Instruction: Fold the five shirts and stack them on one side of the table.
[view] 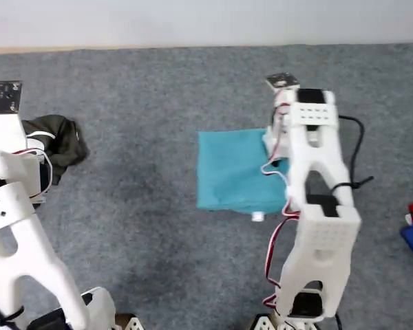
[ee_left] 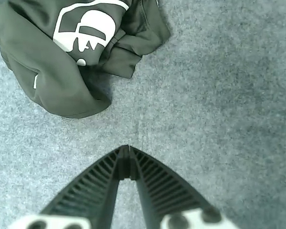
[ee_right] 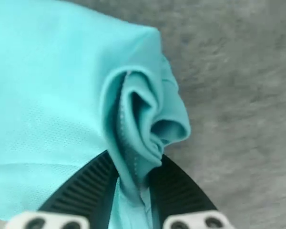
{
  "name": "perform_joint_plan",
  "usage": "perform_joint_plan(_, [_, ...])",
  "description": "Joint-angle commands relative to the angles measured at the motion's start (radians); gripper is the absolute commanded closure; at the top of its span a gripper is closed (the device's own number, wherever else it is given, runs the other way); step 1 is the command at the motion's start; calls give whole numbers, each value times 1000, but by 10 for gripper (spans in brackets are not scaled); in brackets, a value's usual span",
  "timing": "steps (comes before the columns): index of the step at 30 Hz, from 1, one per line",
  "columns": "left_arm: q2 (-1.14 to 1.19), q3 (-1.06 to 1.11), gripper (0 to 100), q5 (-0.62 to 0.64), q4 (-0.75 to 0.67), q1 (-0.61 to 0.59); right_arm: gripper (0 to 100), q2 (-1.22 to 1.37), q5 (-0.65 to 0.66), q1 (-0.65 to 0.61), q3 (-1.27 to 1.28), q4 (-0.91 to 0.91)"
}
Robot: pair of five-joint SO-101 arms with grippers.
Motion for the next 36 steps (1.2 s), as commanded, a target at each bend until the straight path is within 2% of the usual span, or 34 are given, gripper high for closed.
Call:
perform_joint_plan(1, [-38, -7, 998, -11, -12, -6, 987, -53, 226, 93, -40, -70])
perform_joint_plan(5, [-38, -7, 998, -11, -12, -6, 987, -25, 410, 143, -40, -139])
perform_joint_plan(11, [-38, -8, 998, -11, -9, -6, 987, -24, 612, 173, -41, -208])
perform_joint_plan(18, [-40, -8, 998, -11, -8, -6, 987, -16, 752, 168, -69, -266])
perform_joint_plan(21, [-40, -8, 998, -11, 2, -8, 981, -16, 772, 165, -91, -269])
perform_joint_plan(25, [-40, -8, 998, -11, 15, -8, 886, -24, 736, 160, -121, -269])
perform_joint_plan(29, [-40, -8, 998, -11, 18, -8, 816, -24, 486, 162, -169, -260])
perform_joint_plan(36, [-40, -8, 998, -11, 18, -8, 794, -25, 227, 182, -224, -251])
